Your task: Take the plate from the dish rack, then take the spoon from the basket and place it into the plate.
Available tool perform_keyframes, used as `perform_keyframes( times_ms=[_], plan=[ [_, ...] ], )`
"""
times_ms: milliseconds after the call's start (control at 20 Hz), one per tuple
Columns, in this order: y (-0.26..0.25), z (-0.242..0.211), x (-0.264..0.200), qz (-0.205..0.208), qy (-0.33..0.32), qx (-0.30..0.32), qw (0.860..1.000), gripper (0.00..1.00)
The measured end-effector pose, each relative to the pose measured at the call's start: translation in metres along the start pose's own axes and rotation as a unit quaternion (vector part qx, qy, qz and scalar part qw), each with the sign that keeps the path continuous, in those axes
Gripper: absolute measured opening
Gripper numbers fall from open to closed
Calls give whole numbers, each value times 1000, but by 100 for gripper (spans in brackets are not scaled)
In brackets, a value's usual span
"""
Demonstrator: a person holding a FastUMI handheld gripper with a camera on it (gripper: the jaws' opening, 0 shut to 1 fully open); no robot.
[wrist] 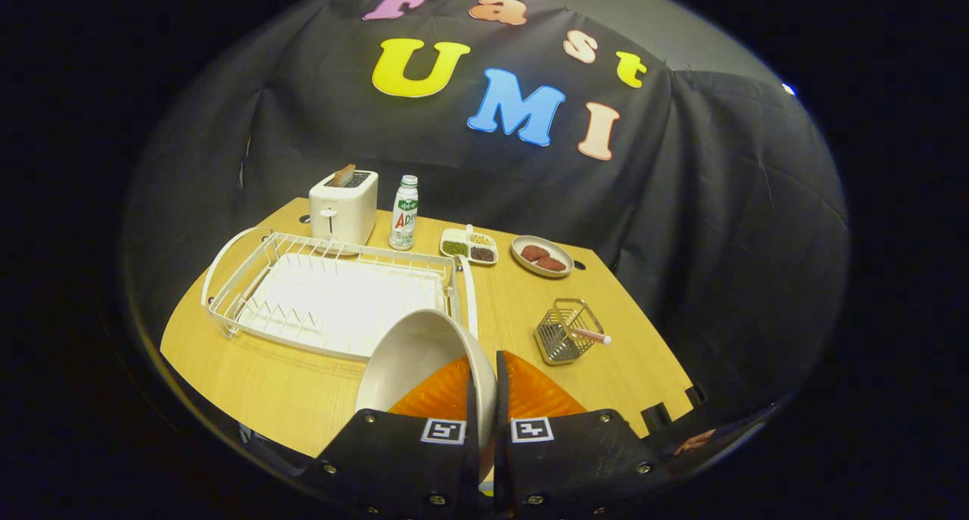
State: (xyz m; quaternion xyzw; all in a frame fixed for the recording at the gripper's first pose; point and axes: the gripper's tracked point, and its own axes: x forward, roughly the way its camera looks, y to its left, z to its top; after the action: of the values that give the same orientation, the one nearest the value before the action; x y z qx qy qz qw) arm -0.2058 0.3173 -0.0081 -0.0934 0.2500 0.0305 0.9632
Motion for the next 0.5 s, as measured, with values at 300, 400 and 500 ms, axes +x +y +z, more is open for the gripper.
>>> perform_keyframes(
  times_ms=[300, 400, 500],
  plan=[
    [0, -47, 14, 13, 47, 36, 998, 8],
    [5, -58, 18, 23, 58, 59, 996, 8],
    [8, -65, 24, 34, 65, 89, 993, 8]
  ],
)
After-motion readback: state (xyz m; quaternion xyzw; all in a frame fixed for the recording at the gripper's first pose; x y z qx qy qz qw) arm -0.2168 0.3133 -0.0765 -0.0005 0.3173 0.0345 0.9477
